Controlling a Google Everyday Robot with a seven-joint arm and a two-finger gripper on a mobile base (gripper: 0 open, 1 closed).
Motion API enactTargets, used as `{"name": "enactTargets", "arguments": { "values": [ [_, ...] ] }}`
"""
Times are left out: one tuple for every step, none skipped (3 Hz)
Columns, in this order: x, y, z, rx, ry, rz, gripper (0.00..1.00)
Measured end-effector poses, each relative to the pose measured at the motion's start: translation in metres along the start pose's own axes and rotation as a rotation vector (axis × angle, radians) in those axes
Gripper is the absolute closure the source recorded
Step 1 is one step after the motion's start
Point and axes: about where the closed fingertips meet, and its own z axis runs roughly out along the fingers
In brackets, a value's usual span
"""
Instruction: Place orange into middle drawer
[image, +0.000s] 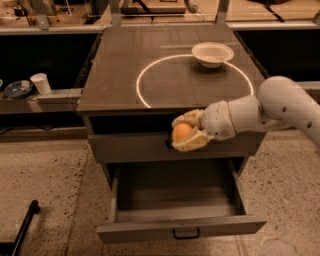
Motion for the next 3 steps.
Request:
{"name": "enactTargets", "arguments": {
  "values": [
    [0.093, 0.060, -0.008, 0.066, 0.014, 0.178, 1.00],
    [0.131, 0.083, -0.013, 0.104, -0.002, 0.209, 1.00],
    [0.136, 0.083, -0.014, 0.116, -0.007, 0.211, 1.00]
  ]
}}
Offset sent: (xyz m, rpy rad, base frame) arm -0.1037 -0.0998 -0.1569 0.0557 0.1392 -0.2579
